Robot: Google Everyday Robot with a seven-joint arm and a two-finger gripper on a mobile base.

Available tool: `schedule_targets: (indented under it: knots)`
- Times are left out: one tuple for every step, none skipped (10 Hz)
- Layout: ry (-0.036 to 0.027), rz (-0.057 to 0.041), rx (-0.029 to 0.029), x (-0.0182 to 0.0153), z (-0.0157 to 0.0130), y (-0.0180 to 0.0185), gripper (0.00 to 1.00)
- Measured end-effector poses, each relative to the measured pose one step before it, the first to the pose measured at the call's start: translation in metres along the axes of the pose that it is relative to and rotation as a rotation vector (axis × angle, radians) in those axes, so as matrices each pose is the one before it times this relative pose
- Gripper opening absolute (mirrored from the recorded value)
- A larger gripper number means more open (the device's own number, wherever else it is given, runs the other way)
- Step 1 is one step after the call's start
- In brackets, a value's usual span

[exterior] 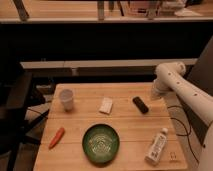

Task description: Push the eraser across the table

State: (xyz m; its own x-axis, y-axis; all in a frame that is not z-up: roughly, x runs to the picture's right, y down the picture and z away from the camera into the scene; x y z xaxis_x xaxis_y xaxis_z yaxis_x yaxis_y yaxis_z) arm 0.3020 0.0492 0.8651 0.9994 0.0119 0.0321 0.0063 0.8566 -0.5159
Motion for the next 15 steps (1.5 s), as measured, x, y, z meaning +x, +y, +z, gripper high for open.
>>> schedule_targets:
  knots:
    - [-0.0007, -0.00091, -0.00176, -0.0003, 0.00214, -0.00065, 0.08]
    - [0.00276, -0.0051, -0.00051, 0.00223, 0.00406, -0.00232, 0.05]
    - [0.00429, -0.00376, -0.01145, 0.00288, 0.01181, 0.00152, 0.05]
    - [0.00358, -0.00378, -0.00873, 0.00079, 0.01015, 0.00037, 0.05]
    - [0.00135, -0.0074, -0.00494, -0.00113, 0.01222, -0.00123, 0.05]
    - [-0.00006, -0.01454, -0.00633, -0.00504, 0.00908, -0.00296, 0.05]
    - [0.00172, -0.00919, -0.00178, -0.0018, 0.00368, -0.00248, 0.05]
    - [0.00421, -0.00759, -0.00609, -0.00051, 0.0036, -0.00096, 0.05]
    - [0.00561, -0.00813, -0.01282, -0.00116, 0.00516, 0.00156, 0.05]
    - [0.00486, -0.00628, -0.00777, -0.00134, 0.00401, 0.00144, 0.05]
    - [0.00413, -0.00699, -0.00882, -0.00238, 0.00569, 0.00098, 0.05]
    - [0.00024, -0.01135, -0.01023, -0.00648, 0.00806, 0.00003, 0.05]
    - [0.00246, -0.01336, -0.00704, -0.00586, 0.00364, -0.00191, 0.05]
    - [0.00135, -0.01014, -0.00876, -0.0029, 0.00122, 0.00116, 0.05]
    - [0.00303, -0.01346, -0.00935, -0.00384, -0.00062, 0.00132, 0.05]
